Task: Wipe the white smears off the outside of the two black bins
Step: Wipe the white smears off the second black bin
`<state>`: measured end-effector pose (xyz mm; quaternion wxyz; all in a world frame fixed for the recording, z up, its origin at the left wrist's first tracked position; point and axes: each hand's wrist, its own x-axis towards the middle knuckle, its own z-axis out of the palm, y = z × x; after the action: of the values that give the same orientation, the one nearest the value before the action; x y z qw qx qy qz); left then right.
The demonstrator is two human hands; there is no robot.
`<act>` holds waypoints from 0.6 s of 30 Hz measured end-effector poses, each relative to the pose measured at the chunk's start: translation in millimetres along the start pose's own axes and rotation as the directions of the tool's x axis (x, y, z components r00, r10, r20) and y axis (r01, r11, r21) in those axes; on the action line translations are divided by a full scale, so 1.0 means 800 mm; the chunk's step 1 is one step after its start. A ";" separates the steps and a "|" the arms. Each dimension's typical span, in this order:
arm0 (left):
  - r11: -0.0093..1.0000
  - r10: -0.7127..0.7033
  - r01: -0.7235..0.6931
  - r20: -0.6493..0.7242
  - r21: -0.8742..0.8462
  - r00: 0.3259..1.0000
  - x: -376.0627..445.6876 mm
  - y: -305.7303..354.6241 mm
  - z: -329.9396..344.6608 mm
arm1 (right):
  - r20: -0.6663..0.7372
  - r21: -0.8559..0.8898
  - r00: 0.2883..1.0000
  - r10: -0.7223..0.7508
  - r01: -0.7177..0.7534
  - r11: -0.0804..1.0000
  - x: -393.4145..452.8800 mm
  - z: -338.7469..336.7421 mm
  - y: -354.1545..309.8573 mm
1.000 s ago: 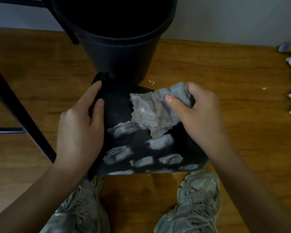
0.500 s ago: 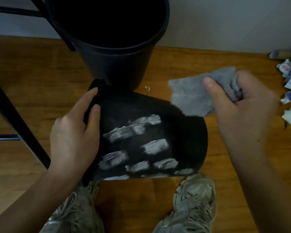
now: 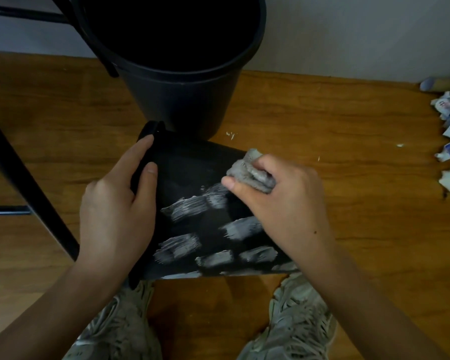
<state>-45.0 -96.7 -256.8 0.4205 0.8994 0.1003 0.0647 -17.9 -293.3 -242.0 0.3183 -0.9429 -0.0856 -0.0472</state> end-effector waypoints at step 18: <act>0.998 0.001 -0.002 -0.005 -0.070 1.000 -0.003 -0.001 0.001 | 0.062 0.200 0.990 0.130 -0.140 0.970 0.021 0.003 0.034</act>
<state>-47.7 -97.0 -258.1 0.4514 0.8841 0.0982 0.0706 4.1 -310.6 -257.6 0.4135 -0.9099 -0.0331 0.0065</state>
